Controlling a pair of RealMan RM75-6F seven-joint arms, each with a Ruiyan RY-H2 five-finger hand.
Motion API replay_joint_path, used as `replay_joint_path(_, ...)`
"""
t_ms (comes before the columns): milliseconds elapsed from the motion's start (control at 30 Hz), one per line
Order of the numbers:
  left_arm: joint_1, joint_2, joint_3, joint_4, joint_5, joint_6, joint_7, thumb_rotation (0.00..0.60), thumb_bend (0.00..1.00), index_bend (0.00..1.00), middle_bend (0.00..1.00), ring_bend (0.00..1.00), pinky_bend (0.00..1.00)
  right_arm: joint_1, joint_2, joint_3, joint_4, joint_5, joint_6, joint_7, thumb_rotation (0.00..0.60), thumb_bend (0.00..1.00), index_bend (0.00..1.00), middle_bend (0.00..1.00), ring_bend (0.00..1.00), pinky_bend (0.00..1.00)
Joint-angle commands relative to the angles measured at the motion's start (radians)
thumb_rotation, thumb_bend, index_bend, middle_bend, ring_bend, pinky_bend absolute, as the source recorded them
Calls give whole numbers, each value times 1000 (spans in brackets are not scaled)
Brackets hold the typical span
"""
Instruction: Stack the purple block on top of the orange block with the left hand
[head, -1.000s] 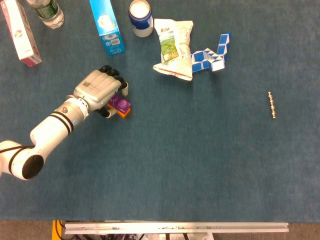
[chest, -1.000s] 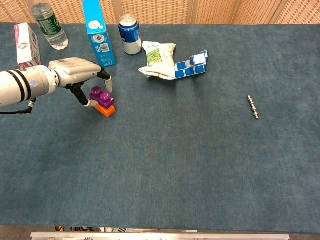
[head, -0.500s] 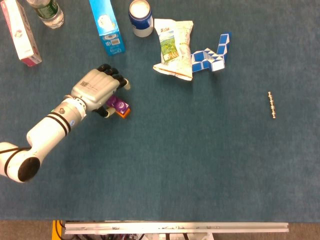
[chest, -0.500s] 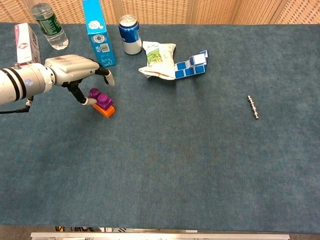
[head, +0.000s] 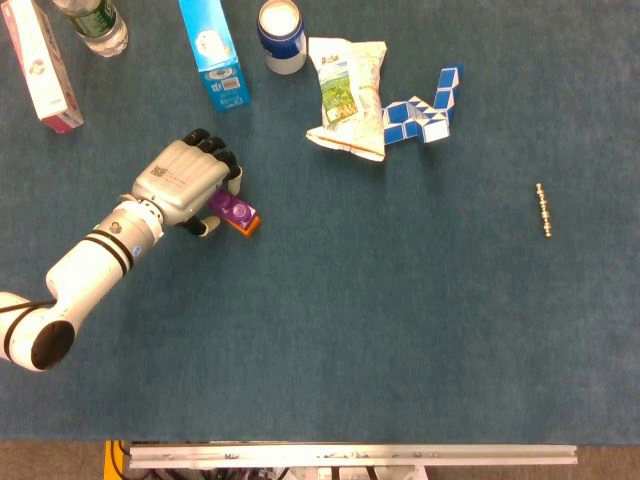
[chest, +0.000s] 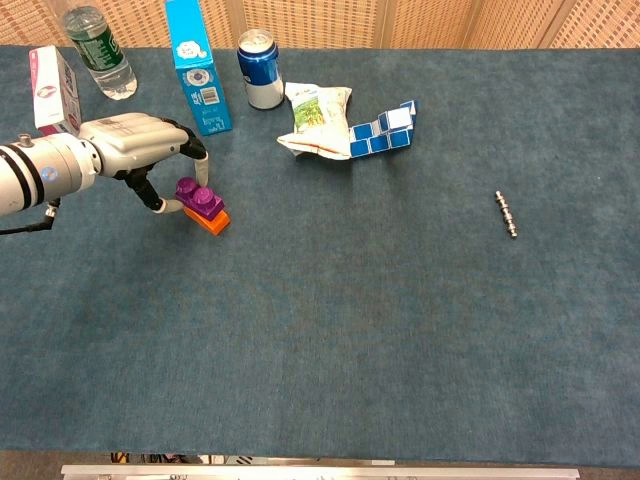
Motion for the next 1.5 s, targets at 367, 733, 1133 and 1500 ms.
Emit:
replay_joint_path(367,15,-14,-9,29,18,-5,-39,600,292,463,265,131,88,0,-2,0,1,0,-1,0,600,258,485,546,474,514)
replay_joint_path(733,18,-34,-17,49,33,-11,-57,600,292,480,274,137,93,-2,-4,0,6,2,0,3,600,258,486,547,474,514)
replay_joint_path(1133,21,-20,-24,29,38,-11,-62,600,292,366,263,133,93,-5,-5,1,14,5,4,7,600,258,486,546,474,514)
replay_joint_path(1500,67,60,-55,-50,63,59,-140,600,291,91,175,111,93,-2,-1,8,10,6,6,5,600,259,486,547,474,514)
